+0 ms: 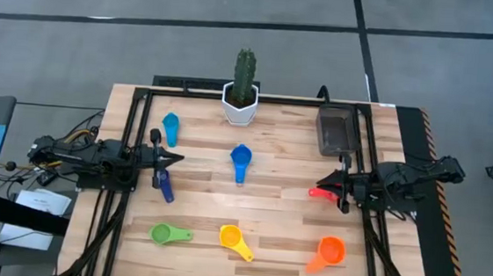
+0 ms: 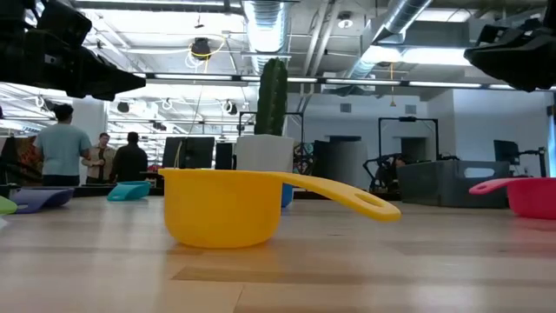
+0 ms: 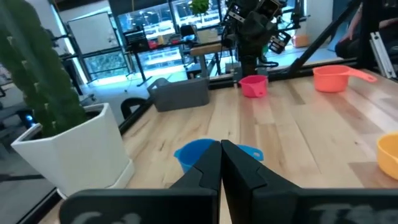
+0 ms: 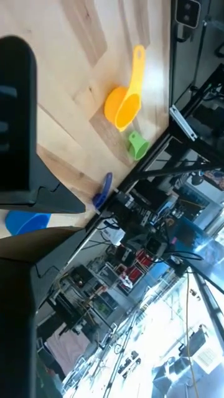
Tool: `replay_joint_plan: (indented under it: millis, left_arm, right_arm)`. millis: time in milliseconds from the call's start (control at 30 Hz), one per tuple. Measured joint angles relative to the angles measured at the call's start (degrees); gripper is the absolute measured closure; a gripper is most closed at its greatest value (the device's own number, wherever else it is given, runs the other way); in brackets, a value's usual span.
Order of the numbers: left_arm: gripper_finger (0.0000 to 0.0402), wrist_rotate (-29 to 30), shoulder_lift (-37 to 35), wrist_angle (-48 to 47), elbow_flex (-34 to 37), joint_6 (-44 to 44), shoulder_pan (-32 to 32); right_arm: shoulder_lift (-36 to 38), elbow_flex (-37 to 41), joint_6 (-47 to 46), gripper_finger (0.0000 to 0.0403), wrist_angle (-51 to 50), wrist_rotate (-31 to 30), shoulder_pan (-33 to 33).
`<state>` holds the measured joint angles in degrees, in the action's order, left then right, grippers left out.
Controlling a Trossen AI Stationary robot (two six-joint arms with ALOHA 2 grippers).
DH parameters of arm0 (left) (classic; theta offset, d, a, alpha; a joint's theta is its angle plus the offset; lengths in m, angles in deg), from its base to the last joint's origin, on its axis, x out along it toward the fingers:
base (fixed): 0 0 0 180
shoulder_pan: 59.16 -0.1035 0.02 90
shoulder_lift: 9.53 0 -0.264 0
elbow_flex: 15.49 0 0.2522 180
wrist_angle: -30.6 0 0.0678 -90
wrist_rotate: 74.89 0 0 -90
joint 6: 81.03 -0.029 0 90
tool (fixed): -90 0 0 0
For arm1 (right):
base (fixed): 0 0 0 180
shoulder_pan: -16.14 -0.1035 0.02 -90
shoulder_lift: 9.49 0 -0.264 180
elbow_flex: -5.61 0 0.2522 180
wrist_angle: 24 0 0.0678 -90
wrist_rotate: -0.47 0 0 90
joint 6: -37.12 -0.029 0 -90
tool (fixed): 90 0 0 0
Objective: Nest measuring cups in basket
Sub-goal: Move the orange measuring cup to the center of the table
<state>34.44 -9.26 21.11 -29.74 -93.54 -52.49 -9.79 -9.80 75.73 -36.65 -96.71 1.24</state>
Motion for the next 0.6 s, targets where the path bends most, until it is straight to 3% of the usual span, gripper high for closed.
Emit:
replay_joint_plan:
  millis: [133,233,367,467,600]
  left_arm:
    - [0.0401,0.4,0.0,0.0,0.0,0.6,0.0]
    - [0.0401,-1.2,0.0,0.2,0.0,6.7,0.0]
    - [0.0401,-3.6,0.0,2.3,0.0,22.1,0.0]
    - [0.0401,-2.5,0.0,3.0,0.0,33.1,0.0]
    - [0.0401,1.6,0.0,2.7,0.0,40.7,0.0]
  right_arm:
    - [0.0,-0.1,0.6,0.0332,0.4,0.0,0.0]
    - [0.0,-0.2,-2.3,0.0332,3.1,0.7,0.0]
    - [0.0,-0.2,-23.7,0.0332,12.4,1.6,-0.4]
    - [0.0,-0.2,-40.1,0.0332,18.8,-1.5,-0.4]
    - [0.0,-0.3,-47.6,0.0332,24.2,-8.5,-0.3]
